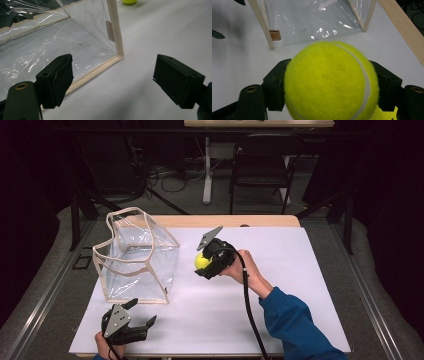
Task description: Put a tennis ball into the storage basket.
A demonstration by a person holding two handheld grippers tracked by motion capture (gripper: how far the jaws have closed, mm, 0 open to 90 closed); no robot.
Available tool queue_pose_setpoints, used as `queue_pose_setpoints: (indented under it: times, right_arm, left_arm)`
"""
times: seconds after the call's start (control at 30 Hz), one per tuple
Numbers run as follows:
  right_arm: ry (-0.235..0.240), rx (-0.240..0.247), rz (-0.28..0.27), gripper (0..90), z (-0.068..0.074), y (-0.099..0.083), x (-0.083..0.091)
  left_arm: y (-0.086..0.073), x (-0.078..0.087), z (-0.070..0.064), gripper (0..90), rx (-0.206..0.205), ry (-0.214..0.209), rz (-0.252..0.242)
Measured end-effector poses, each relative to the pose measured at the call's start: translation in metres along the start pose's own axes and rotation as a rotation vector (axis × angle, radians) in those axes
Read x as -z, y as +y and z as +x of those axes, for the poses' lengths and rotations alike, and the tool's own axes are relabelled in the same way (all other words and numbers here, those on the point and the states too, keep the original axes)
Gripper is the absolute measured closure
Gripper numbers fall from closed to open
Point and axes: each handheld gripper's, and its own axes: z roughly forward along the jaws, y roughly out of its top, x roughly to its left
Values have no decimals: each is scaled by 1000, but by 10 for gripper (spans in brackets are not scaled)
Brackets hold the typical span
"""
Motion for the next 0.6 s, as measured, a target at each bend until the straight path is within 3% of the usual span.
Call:
queue_pose_setpoints:
  times: [0.6]
  right_arm:
    - [-6, 11, -11, 266, -4, 16, -2]
  left_arm:
    - [0, 0, 0, 161, 1, -1, -1]
